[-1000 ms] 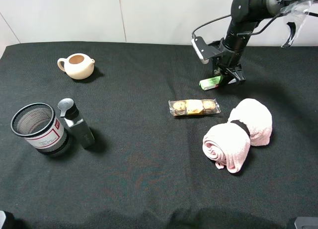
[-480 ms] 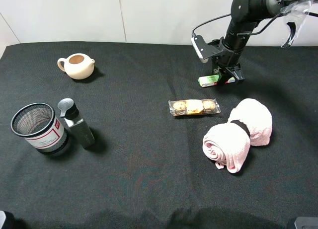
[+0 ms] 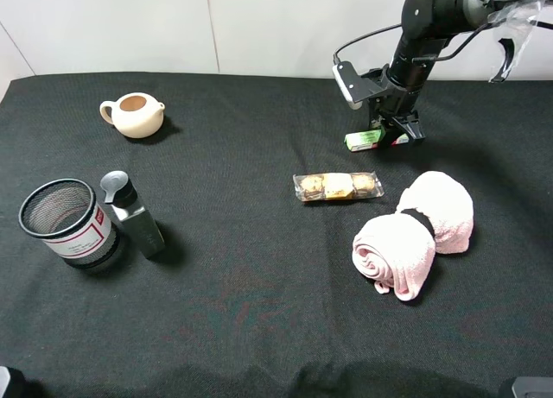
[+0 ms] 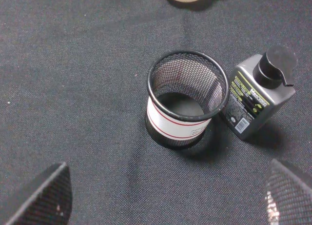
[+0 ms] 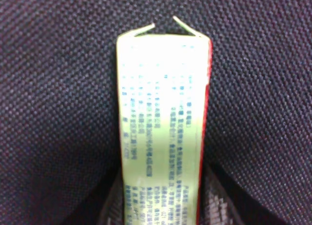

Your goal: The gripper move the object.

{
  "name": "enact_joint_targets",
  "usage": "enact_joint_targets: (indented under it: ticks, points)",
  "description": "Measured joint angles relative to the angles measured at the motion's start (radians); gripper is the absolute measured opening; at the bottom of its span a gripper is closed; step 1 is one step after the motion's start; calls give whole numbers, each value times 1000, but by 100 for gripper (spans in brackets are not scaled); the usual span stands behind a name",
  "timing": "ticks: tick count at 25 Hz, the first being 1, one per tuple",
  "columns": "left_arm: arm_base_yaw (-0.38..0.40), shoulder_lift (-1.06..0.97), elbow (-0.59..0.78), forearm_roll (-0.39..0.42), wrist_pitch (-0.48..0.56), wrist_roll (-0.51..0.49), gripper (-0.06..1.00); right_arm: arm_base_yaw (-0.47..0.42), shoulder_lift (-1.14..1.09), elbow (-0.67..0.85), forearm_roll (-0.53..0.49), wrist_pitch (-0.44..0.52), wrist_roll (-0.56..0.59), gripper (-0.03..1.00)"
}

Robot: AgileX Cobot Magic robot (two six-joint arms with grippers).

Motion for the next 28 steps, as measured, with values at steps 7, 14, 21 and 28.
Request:
enact_joint_targets:
  ticks: [7,14,21,28]
  points:
    - [0,0,0,0,0,0,83,0,0,0,0,8,10,19]
    - [0,0,0,0,0,0,83,0,0,0,2,23,22,19]
    - [0,0,0,0,0,0,83,0,-2,0,6,45,31,19]
    - [0,0,0,0,0,0,83,0,-53,0,16,96,63,19]
